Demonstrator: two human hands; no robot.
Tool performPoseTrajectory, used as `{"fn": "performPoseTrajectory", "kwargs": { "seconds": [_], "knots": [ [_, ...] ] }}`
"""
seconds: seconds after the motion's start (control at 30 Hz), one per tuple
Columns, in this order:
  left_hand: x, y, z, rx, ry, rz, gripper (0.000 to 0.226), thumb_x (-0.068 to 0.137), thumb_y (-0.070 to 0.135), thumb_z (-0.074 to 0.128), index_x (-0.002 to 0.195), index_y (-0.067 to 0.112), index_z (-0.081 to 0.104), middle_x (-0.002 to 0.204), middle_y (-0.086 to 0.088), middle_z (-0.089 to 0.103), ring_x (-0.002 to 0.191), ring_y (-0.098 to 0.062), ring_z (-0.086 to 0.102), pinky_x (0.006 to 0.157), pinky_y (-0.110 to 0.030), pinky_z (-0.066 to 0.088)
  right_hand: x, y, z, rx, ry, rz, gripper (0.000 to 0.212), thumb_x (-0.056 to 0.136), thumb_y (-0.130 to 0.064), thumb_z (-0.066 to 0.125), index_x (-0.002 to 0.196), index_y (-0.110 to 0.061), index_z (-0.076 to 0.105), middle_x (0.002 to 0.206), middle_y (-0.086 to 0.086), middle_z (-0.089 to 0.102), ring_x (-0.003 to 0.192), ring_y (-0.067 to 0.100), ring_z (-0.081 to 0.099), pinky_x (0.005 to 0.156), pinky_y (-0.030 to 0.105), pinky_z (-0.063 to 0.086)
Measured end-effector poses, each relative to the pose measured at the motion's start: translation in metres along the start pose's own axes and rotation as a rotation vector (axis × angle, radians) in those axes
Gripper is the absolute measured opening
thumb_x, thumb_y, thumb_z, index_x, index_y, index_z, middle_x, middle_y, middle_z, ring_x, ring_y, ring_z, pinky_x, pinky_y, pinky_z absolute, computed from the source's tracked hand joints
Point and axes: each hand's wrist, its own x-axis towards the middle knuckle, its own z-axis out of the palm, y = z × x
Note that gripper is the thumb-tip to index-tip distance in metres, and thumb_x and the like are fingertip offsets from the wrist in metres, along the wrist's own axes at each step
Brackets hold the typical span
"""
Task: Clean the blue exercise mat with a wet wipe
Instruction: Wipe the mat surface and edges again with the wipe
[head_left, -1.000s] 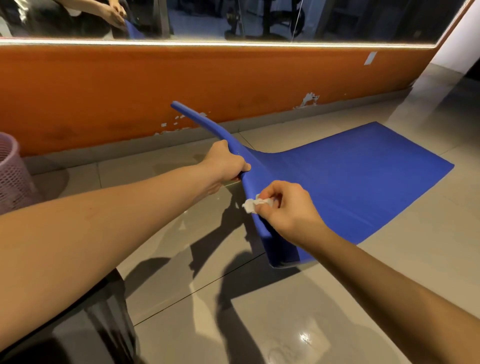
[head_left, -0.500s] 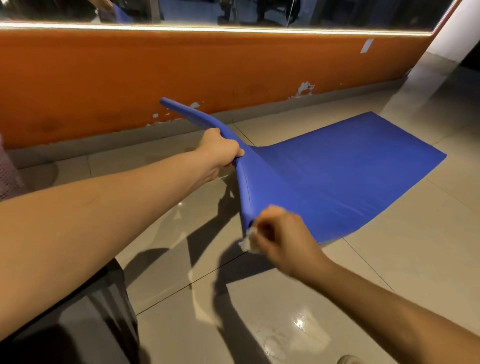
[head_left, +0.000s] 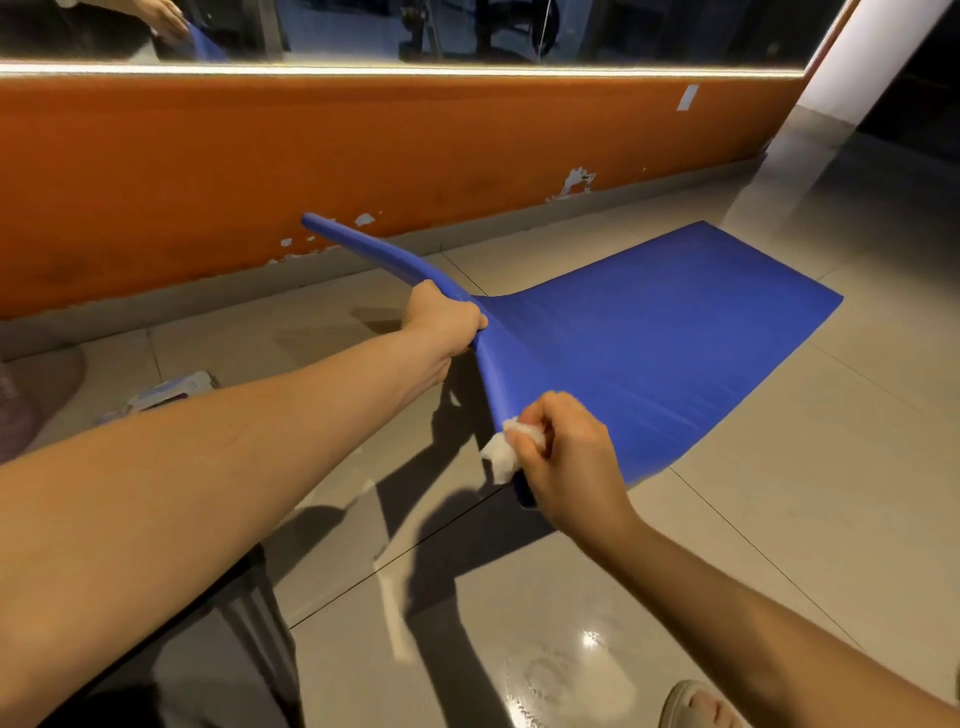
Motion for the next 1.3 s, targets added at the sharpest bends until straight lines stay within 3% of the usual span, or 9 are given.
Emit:
{"fn": "performPoseTrajectory", "kwargs": {
  "seconds": [0.13, 0.23, 0.37, 0.47, 0.63, 0.9, 1.07, 1.17, 1.3],
  "knots": [
    [-0.003, -0.011, 0.007, -0.026, -0.027, 0.011, 0.037, 0.085, -0.001, 0.072, 0.111, 0.016, 0.052, 0.100, -0.006, 0.062, 0.093, -0.028, 0.066, 0.085, -0.048, 0.061, -0.041, 0.010, 0.007, -0.046, -0.131, 0.056, 0.020, 0.100, -0.034, 0.061, 0.084, -0.023, 0.058, 0.083, -0.009, 0.050, 0.075, 0.010, 0.053, 0.063, 0.018, 0.042],
    [-0.009, -0.015, 0.008, -0.027, -0.034, 0.005, 0.045, 0.082, 0.009, 0.079, 0.116, 0.017, 0.050, 0.107, -0.008, 0.063, 0.096, -0.029, 0.066, 0.088, -0.049, 0.060, -0.035, 0.013, 0.009, -0.053, 0.030, 0.117, 0.014, 0.101, -0.029, 0.060, 0.089, -0.021, 0.059, 0.090, -0.008, 0.051, 0.081, 0.008, 0.053, 0.067, 0.018, 0.041],
    [-0.024, -0.015, 0.012, 0.201, -0.212, 0.006, 0.110, 0.060, 0.024, 0.089, 0.148, 0.016, 0.023, 0.114, -0.014, 0.062, 0.092, -0.031, 0.069, 0.078, -0.048, 0.063, -0.040, 0.003, 0.023, -0.041, 0.188, 0.164, 0.011, 0.098, -0.026, 0.063, 0.099, -0.016, 0.064, 0.099, -0.003, 0.051, 0.078, 0.010, 0.049, 0.068, 0.014, 0.037],
    [-0.033, -0.018, 0.015, 0.360, -0.231, 0.060, 0.103, 0.074, 0.007, 0.080, 0.152, 0.015, 0.013, 0.111, -0.019, 0.061, 0.085, -0.030, 0.069, 0.072, -0.046, 0.064, -0.063, 0.010, 0.032, -0.162, 0.047, 0.103, 0.012, 0.101, -0.029, 0.059, 0.108, -0.019, 0.062, 0.104, -0.008, 0.045, 0.078, 0.008, 0.049, 0.067, 0.005, 0.033],
    [-0.029, -0.020, 0.014, 0.241, -0.183, 0.001, 0.093, 0.078, -0.004, 0.070, 0.152, 0.015, 0.018, 0.105, -0.017, 0.059, 0.081, -0.027, 0.067, 0.068, -0.045, 0.064, -0.086, 0.019, 0.033, -0.216, 0.056, 0.181, 0.019, 0.102, -0.038, 0.051, 0.096, -0.022, 0.060, 0.098, -0.007, 0.050, 0.075, 0.005, 0.051, 0.063, 0.006, 0.034],
    [-0.034, -0.036, 0.010, 0.164, -0.171, -0.066, 0.098, 0.083, -0.007, 0.064, 0.159, 0.014, 0.007, 0.112, -0.015, 0.058, 0.078, -0.023, 0.062, 0.056, -0.033, 0.053, -0.075, -0.003, 0.070, 0.433, 0.688, 1.002, 0.012, 0.101, -0.020, 0.058, 0.094, -0.011, 0.062, 0.090, 0.004, 0.062, 0.079, 0.012, 0.058, 0.058, 0.017, 0.039],
    [-0.035, -0.053, 0.000, 0.138, -0.154, -0.130, 0.093, 0.084, -0.008, 0.066, 0.158, 0.011, 0.012, 0.094, -0.007, 0.054, 0.079, -0.022, 0.061, 0.056, -0.033, 0.055, -0.086, -0.037, 0.101, 0.333, 0.549, 0.779, 0.011, 0.091, -0.022, 0.065, 0.081, -0.019, 0.060, 0.087, 0.000, 0.060, 0.076, 0.011, 0.059, 0.065, 0.019, 0.045],
    [-0.036, -0.070, -0.001, 0.164, -0.163, -0.140, 0.092, 0.084, -0.009, 0.065, 0.157, 0.010, 0.013, 0.101, -0.007, 0.054, 0.086, -0.025, 0.062, 0.059, -0.035, 0.058, -0.108, -0.021, 0.102, 0.340, 0.636, 0.888, 0.012, 0.093, -0.016, 0.067, 0.085, -0.018, 0.059, 0.087, 0.000, 0.061, 0.079, 0.013, 0.061, 0.062, 0.011, 0.041],
    [-0.029, -0.109, -0.009, 0.231, -0.158, -0.184, 0.094, 0.081, -0.012, 0.064, 0.154, 0.004, 0.007, 0.110, -0.016, 0.056, 0.093, -0.034, 0.065, 0.067, -0.044, 0.063, -0.138, 0.018, 0.092, 0.491, 0.753, 1.284, 0.006, 0.100, -0.016, 0.060, 0.102, -0.011, 0.060, 0.100, 0.008, 0.065, 0.091, 0.033, 0.067, 0.085, 0.042, 0.057]
  ]
}}
